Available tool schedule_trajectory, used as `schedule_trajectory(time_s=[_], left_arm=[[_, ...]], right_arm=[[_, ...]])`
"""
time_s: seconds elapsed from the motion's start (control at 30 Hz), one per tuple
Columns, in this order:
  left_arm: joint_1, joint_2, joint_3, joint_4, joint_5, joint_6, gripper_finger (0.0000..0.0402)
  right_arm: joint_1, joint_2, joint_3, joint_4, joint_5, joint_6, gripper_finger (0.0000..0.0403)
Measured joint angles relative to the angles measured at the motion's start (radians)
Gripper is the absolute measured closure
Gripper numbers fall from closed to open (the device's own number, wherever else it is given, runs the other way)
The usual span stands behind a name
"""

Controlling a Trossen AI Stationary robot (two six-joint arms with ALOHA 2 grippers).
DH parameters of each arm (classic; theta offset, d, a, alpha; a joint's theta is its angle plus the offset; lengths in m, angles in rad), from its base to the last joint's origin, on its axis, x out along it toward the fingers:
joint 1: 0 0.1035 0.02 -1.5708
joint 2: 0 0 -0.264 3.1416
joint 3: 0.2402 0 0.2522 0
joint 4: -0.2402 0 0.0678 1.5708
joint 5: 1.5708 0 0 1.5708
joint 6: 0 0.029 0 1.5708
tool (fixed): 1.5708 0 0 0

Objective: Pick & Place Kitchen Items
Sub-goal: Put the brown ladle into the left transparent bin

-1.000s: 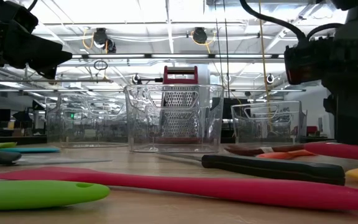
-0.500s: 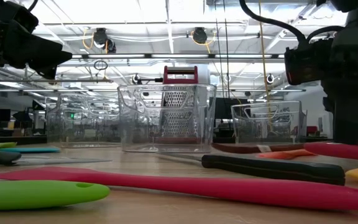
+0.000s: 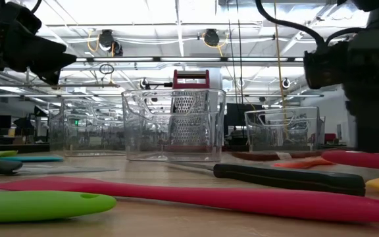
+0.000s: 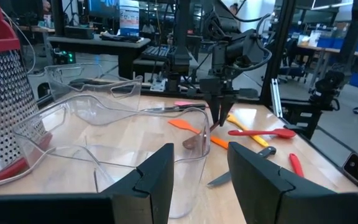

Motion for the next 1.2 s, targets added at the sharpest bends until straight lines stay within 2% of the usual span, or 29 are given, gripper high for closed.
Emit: schedule_trajectory(time_s=[0.27, 0.37, 0.5, 0.67, 0.83, 1.2], left_arm=[[0.000, 0.000, -0.001, 0.042, 0.007, -0.004, 0.0250], [0.000, 0.000, -0.001, 0.048, 0.007, -0.002, 0.0250], [0.000, 0.000, -0.001, 0.049, 0.007, -0.002, 0.0250], [0.000, 0.000, 0.001, 0.054, -0.005, -0.061, 0.0250], [0.000, 0.000, 0.001, 0.057, -0.002, -0.126, 0.0250], [0.000, 0.000, 0.003, 0.060, -0.002, -0.125, 0.0250]], right_arm=[[0.093, -0.136, 0.000, -0.265, 0.000, 0.132, 0.0370], [0.139, -0.201, 0.000, -0.254, 0.019, 0.133, 0.0370], [0.194, -0.276, 0.000, -0.154, 0.121, 0.108, 0.0370], [0.230, -0.320, 0.000, 0.040, 0.256, -0.020, 0.0370], [0.226, -0.323, 0.000, 0.211, 0.309, -0.207, 0.0370], [0.166, -0.322, 0.000, 0.401, 0.494, -0.640, 0.0370]])
